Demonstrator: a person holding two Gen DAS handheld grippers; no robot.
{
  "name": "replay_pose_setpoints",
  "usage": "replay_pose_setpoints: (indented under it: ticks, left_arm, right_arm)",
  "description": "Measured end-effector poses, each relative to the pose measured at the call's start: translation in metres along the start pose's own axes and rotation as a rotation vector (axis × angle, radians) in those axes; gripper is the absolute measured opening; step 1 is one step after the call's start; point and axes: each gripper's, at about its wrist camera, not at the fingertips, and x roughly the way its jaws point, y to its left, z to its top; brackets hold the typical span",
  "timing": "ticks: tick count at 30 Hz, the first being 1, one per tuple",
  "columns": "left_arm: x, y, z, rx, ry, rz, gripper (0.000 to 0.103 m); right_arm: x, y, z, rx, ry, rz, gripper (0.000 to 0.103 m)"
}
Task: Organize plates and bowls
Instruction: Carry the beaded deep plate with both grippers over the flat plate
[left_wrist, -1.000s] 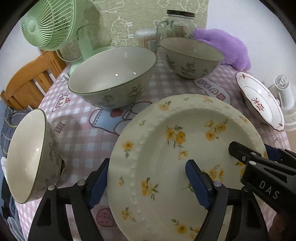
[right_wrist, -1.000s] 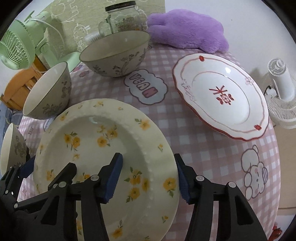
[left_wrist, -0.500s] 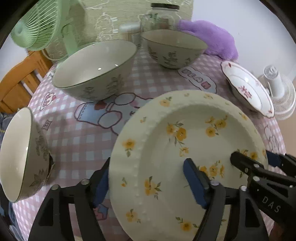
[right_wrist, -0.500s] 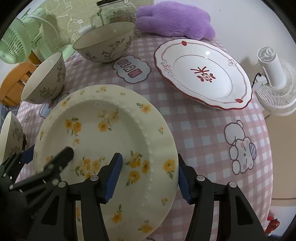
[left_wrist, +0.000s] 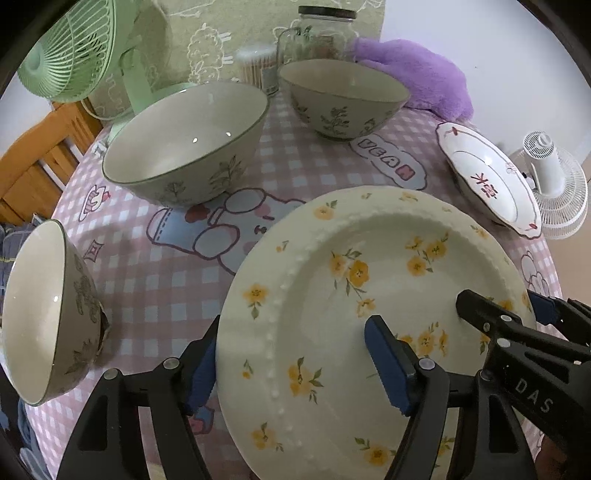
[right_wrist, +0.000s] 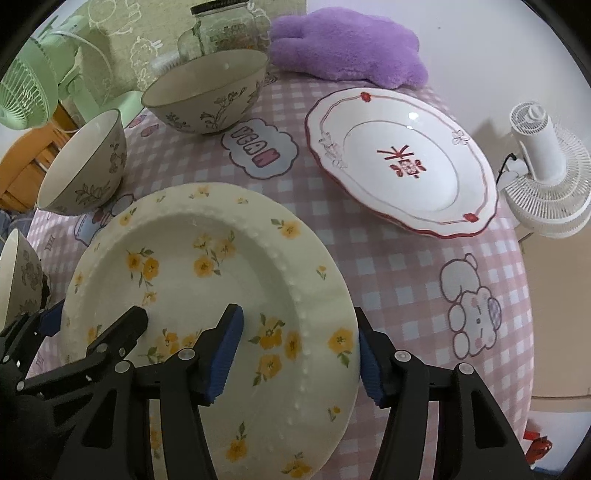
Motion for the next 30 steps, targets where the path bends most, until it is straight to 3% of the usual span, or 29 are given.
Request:
replay_pose_setpoints:
  ticks: [14, 30]
  left_arm:
    - [-0.046, -0.001, -0.008, 0.029, -0.050, 0.000, 0.075]
    - [-0.095, 0.017, -0.043, 0.043, -0.104, -0.024, 0.075]
  right_arm:
    - [-0.042, 0.001, -0.005, 0.026, -0.054, -0.005, 0.061]
    - [-0.097, 0.025, -0.045, 0.045, -0.108, -0.020, 0.061]
